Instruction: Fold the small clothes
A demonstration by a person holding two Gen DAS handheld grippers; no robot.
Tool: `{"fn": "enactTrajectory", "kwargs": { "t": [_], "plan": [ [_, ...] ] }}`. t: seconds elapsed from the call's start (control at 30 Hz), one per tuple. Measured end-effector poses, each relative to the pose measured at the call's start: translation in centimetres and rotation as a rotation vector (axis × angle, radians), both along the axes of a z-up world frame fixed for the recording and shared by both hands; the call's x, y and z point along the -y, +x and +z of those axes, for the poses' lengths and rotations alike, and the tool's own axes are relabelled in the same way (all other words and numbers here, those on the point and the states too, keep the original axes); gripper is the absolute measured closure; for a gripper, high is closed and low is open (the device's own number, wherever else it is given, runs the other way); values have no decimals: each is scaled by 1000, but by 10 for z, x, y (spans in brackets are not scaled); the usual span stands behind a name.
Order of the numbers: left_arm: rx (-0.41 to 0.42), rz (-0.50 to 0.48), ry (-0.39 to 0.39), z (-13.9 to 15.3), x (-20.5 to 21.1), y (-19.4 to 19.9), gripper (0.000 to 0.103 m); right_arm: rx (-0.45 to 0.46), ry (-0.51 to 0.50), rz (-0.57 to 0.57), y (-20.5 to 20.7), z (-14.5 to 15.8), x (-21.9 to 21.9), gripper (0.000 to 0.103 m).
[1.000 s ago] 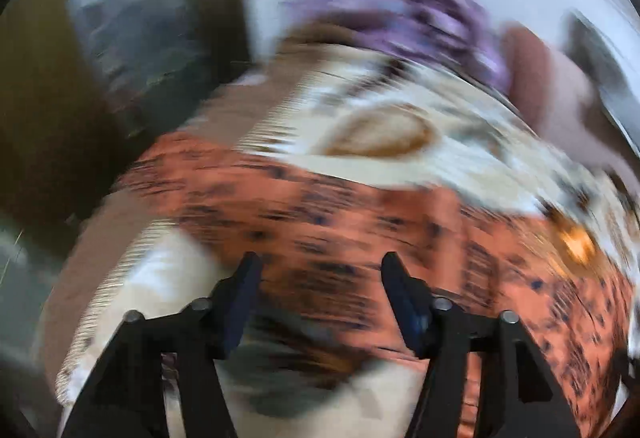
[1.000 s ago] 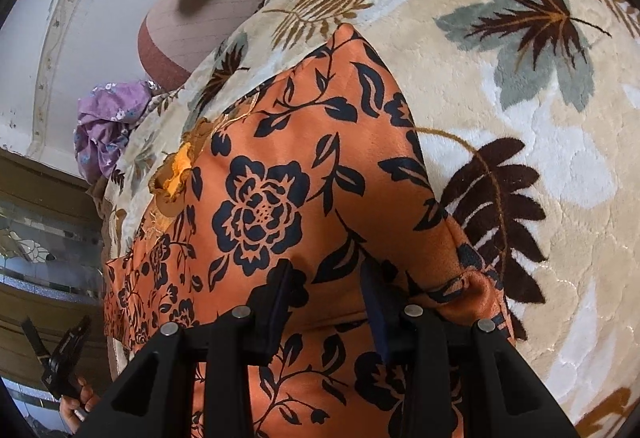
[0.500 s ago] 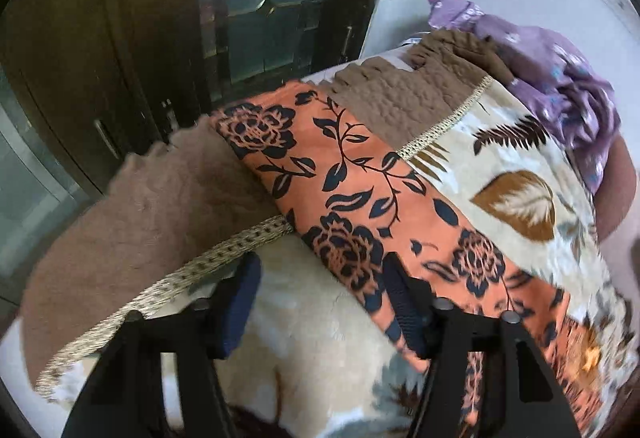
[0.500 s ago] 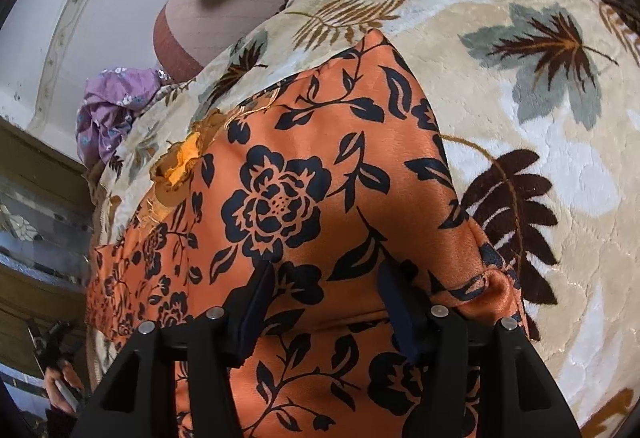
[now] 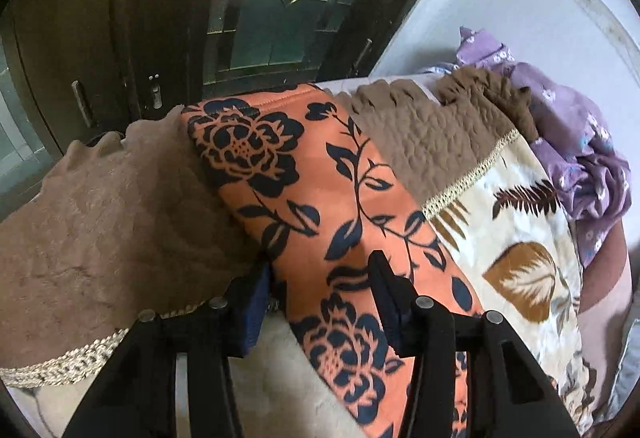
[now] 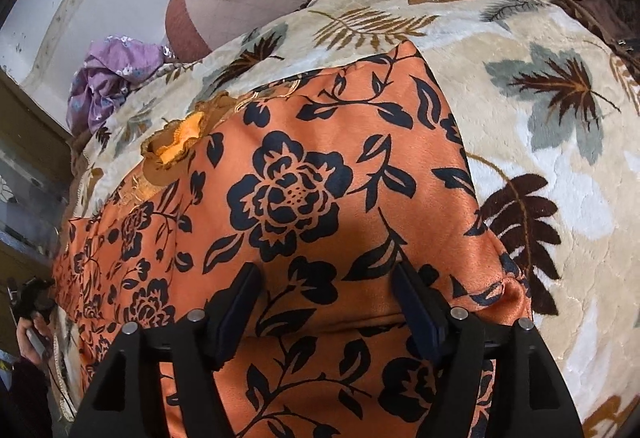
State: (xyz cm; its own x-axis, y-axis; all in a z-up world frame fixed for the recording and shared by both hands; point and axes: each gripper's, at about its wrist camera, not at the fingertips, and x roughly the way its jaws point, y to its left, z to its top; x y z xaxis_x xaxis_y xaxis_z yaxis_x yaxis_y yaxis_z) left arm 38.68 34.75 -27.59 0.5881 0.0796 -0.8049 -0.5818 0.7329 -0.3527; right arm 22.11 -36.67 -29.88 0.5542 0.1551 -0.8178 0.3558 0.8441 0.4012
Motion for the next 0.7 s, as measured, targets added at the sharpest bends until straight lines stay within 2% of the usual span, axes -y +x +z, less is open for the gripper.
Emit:
{"fn": "enactTrajectory", "kwargs": {
  "t": [0.07,0.13,0.17,0.23,0.3,0.37,0.5,0.6,0.7],
  "plan": [
    [-22,11,55,-2,0,4,87,4,28,-15,-1,0,4,30],
    [-4,6,70,0,1,4,94,11,57,-30,-1,-1,9,31],
    [5,1,80,3,2,3,95,13,60,-34,-2,0,9,32],
    [31,-25,133,18,13,2,95,14,53,-42,-2,1,11,42],
    [70,-87,196,43,35,0,96,14,61,-52,-2,3,15,49],
    [105,-170,263,72,65,-2,96,20,100,-69,-4,4,20,50],
    [202,-400,387,131,155,-18,96,40,158,-111,-12,11,33,50],
    [258,-611,410,161,239,-38,96,76,180,-145,-23,21,44,50],
    [303,-798,407,176,323,-64,96,114,194,-192,-36,30,61,50]
  ]
}}
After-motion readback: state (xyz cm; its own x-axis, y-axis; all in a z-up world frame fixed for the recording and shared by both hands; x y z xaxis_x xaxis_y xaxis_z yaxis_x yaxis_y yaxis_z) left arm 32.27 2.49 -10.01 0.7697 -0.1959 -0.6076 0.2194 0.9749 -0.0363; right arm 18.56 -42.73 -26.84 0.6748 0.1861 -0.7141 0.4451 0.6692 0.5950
